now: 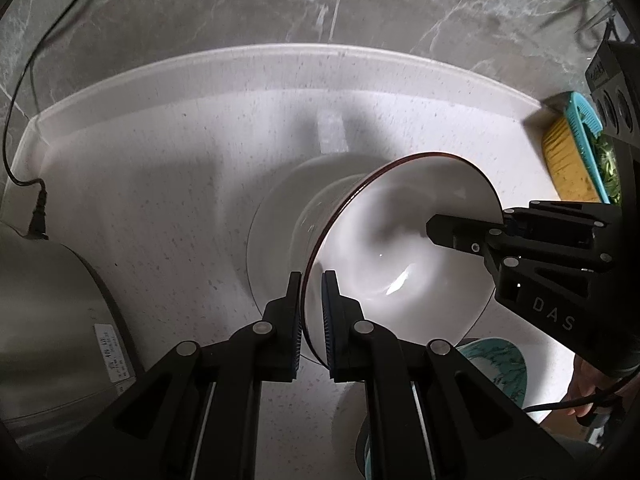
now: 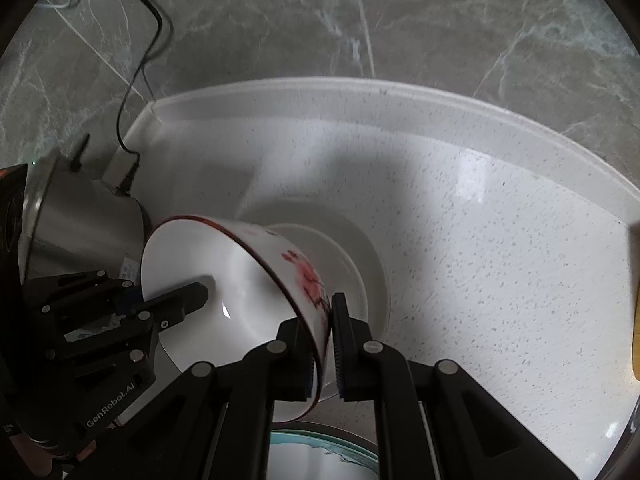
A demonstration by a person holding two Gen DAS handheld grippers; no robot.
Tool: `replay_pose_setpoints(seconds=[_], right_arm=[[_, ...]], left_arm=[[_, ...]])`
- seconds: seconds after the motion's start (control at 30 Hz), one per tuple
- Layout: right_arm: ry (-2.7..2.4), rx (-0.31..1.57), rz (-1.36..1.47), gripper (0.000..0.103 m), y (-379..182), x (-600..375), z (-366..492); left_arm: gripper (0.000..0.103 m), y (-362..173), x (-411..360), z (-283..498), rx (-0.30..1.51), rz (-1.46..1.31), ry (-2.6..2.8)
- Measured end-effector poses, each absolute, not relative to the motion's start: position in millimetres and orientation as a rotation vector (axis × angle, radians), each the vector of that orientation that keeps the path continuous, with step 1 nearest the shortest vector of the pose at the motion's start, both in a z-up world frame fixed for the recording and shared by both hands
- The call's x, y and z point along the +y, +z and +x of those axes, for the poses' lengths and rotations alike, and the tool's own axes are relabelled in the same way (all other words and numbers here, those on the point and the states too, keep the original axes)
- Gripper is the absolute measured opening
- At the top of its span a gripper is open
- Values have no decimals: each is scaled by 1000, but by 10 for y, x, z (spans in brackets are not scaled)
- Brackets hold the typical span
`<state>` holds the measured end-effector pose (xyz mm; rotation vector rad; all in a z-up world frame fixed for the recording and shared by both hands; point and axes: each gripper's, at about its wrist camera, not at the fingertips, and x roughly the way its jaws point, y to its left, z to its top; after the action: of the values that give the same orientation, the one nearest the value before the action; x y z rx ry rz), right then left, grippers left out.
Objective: Organize plates and bowls
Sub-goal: 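Lift the red-patterned bowl with both tools and carry it to the stack, then lower the red-patterned bowl onto the stack while the left tool opens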
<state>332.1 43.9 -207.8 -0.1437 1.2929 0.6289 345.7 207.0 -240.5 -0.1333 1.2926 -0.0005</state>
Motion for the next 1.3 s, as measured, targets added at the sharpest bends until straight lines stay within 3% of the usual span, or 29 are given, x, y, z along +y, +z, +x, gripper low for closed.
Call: replay_pose_setpoints(seconds=[1.2, 1.3], right_arm=[[647, 1440, -252, 9, -2378, 614, 3477], [653, 1466, -272, 9, -2389, 641, 3515]], left_arm=[[9, -2612, 1997, 3553, 1160, -145, 49], [15, -2607, 2007, 3542, 1152, -169, 39]])
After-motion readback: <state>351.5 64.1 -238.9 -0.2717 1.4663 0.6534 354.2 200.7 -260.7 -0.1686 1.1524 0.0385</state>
